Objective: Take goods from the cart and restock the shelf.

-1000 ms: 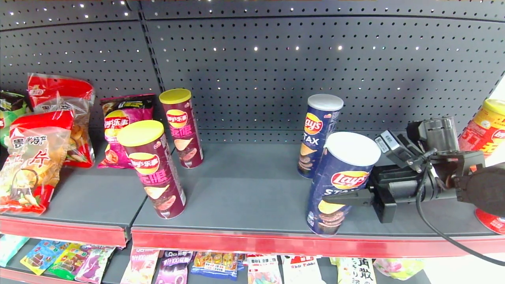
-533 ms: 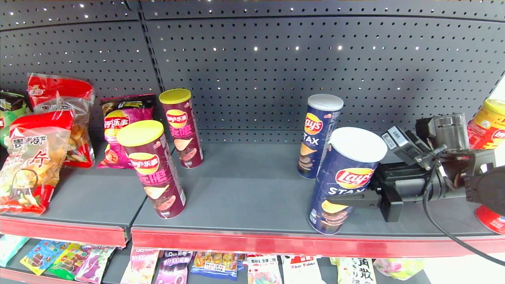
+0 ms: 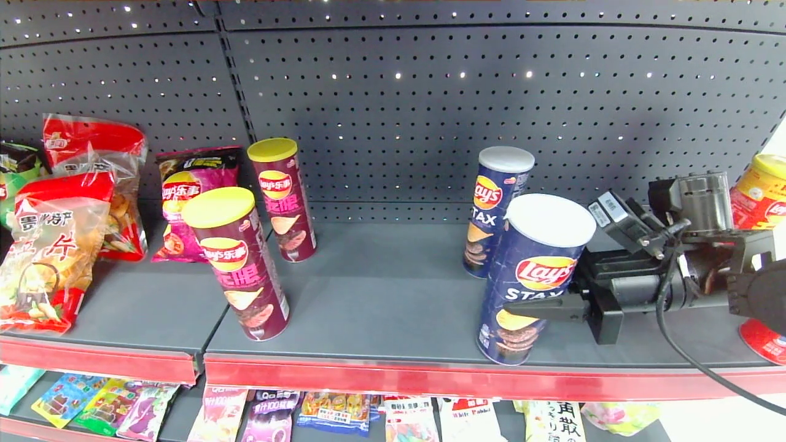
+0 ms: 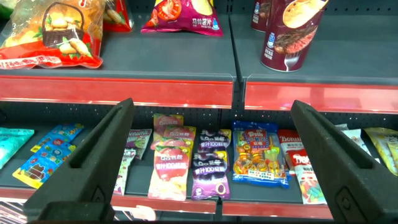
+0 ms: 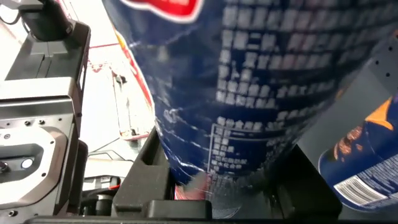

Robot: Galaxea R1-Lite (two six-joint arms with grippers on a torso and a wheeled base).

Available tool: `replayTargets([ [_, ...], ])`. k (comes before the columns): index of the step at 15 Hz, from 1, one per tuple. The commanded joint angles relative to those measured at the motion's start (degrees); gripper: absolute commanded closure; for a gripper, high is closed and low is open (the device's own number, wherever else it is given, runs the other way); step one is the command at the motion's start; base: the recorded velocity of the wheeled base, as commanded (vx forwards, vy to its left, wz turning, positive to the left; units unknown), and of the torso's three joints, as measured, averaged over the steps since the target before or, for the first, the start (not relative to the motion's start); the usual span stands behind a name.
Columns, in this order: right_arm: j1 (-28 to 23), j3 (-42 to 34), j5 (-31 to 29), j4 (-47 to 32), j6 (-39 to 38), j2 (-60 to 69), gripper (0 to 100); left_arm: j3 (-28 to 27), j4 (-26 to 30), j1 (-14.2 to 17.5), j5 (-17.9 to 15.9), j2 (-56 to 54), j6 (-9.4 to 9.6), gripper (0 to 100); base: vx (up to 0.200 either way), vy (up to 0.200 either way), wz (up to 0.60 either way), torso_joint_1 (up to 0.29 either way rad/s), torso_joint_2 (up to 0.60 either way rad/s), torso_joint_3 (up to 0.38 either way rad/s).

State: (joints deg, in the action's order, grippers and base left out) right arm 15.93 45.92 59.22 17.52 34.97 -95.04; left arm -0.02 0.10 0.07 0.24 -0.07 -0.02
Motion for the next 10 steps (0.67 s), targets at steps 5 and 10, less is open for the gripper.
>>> replayTargets([
  [5,1.2,0.3,0.0,0.4,0.1,-1.6,100,0.0,0.0,0.0,0.0,0.1,0.02,0,0.000,0.000,0.00,0.000,0.00,0.000],
  [10,2.3,0.6,0.0,0.5,0.2,-2.4,100,0.0,0.0,0.0,0.0,0.1,-0.06,0,0.000,0.000,0.00,0.000,0.00,0.000],
])
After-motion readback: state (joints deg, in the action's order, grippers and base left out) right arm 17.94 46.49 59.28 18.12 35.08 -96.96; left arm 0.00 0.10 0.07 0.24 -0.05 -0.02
